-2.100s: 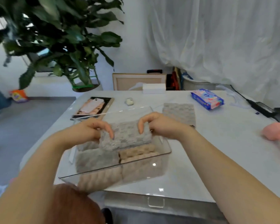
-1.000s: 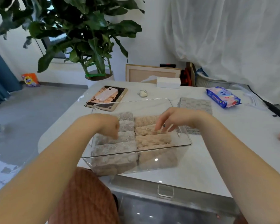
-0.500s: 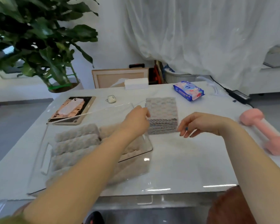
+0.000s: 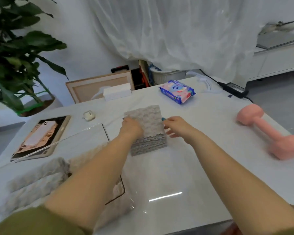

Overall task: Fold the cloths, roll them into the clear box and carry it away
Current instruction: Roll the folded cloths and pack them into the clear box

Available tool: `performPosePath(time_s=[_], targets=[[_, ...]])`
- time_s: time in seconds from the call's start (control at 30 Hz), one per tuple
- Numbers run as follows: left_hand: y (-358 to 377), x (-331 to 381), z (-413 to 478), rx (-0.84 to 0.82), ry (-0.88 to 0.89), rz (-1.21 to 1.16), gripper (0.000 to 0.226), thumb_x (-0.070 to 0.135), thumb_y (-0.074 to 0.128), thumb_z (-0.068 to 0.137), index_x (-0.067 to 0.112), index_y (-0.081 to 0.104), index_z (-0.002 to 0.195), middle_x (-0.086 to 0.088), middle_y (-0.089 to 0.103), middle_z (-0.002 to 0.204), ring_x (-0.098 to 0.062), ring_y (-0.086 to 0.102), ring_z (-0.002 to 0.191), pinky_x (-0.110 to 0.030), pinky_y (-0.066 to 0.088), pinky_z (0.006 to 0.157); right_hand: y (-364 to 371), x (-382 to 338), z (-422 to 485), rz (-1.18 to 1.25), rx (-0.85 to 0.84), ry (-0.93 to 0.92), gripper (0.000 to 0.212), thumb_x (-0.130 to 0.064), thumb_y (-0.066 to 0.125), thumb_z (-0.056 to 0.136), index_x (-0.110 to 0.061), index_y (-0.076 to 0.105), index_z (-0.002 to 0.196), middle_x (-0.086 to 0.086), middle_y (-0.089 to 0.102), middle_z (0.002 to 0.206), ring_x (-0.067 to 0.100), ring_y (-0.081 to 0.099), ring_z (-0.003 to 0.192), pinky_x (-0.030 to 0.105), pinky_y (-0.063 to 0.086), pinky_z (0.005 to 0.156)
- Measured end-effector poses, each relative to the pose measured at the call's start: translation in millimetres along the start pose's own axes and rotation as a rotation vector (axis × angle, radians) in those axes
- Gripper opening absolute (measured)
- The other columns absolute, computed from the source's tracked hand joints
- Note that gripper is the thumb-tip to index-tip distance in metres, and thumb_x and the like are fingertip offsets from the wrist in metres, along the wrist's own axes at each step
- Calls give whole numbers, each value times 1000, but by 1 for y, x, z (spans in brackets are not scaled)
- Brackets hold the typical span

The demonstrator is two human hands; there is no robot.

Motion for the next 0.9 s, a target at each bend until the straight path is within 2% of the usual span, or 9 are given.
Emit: performPosePath(time_s=[0.07,0.17,0.33,0.47,0.53,0.63,0.7,0.77,0.9], targets=[[-2,-4,8,-19,-24,-86,75,11,58,88,-9,13,144,-23,34,144,-37,41,128,-41,39,105,17,-6,17,54,45,-18,20,-26,62,85,-8,55,85,10,60,89,21,59,75,30,49,65],[-13,-4,14,-62,-66,-399,59,5,72,79,-6,42,129,-20,53,128,-35,54,115,-41,49,95,31,-3,35,107,97,-19,26,-21,71,66,-10,60,88,12,67,97,29,65,90,44,55,83],[-24,-4,-2,-158,6,-928,48,-9,66,77,2,54,122,-15,63,118,-32,63,96,-35,53,64,30,-17,16,354,38,-106,37,0,63,80,-9,51,114,11,62,113,26,63,99,40,55,83],[-63,-7,-18,-235,220,-1124,60,16,74,81,15,42,131,-6,62,122,-22,66,100,-36,59,76,13,-37,0,701,-80,-196,44,1,61,83,-3,51,125,16,64,120,31,63,108,43,55,86],[-88,-21,-36,-368,334,-1032,63,29,73,82,24,38,133,2,63,122,-18,66,105,-36,56,85,13,-53,-14,758,-228,-248,36,2,56,85,-4,56,120,13,69,112,27,67,101,37,57,79],[-120,-60,-58,-399,369,-854,55,30,70,78,29,46,128,12,69,110,-9,68,97,-25,56,76,29,-79,-32,597,-392,-315,29,7,54,86,-8,59,110,5,73,97,18,70,89,30,58,75],[-139,-94,-68,-322,342,-938,38,20,62,86,24,51,122,7,70,94,-9,70,75,-19,53,57,51,-91,-35,410,-454,-336,33,8,54,87,-16,61,109,2,73,95,16,70,84,28,59,73],[-151,-123,-77,-279,331,-1026,22,11,53,92,18,56,113,-3,64,79,-11,57,51,-19,41,42,75,-99,-34,267,-525,-354,36,4,55,88,-24,63,108,2,73,97,19,68,84,30,59,68],[-154,-181,-80,-340,339,-1291,19,18,66,72,16,67,90,-8,67,76,-14,62,55,-21,48,44,117,-114,-36,219,-644,-347,48,15,43,88,-19,77,85,4,72,88,19,65,81,29,58,69]])
Point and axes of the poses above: each hand's wrist, its own z-axis towards the middle knuckle, its own y-axis out of the palm, x = y × z, the point moved 1 cm from there along z, towards the middle knuckle
